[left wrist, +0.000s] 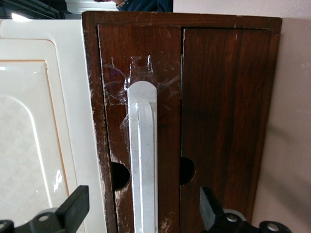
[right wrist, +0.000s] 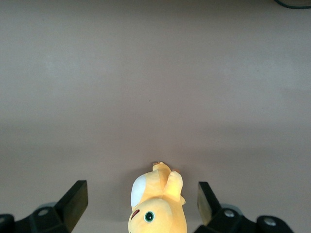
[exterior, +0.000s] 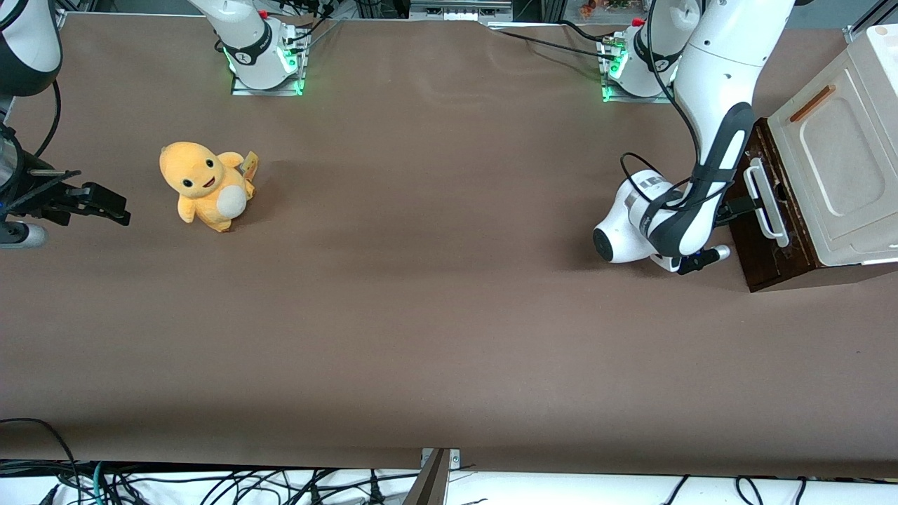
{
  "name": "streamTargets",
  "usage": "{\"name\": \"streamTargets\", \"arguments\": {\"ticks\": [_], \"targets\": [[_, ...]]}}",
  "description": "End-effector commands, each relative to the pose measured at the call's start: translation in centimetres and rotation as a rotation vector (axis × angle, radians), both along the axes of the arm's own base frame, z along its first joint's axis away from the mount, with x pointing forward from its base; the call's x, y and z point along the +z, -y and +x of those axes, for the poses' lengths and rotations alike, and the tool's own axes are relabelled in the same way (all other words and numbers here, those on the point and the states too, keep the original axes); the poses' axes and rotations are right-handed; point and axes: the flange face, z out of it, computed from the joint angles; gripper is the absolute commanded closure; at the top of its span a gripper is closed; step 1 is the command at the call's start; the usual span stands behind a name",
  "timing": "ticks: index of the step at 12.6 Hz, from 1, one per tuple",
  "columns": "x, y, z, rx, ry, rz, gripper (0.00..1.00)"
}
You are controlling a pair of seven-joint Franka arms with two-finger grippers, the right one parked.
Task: Open lower drawer with left arm only
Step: 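Align the open left gripper around the white vertical handle, then close the left gripper on the white handle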
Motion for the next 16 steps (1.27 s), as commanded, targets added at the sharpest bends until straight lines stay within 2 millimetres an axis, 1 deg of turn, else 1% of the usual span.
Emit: {"name": "streamTargets", "arguments": {"ticks": [1,4,6,13,15,16], "targets": [[-0.5,-1.3,-0.4,-0.017,0.003,0.045,0.0],[-0.7,-1.8,-0.5,-0.018,-0.003,0.051,0.0],[-0.9,-2.6,-0.8,-0.034,-0.014,0.07,0.0],[-1.2,-2.8,-1.2,-0.035,-0.025,0.077,0.0],[-1.2,-3.3,-1.2,-0.028,-0.029,0.077,0.07],[-1.2,-3.3,-1.2,-0.028,-0.029,0.077,0.07]]}}
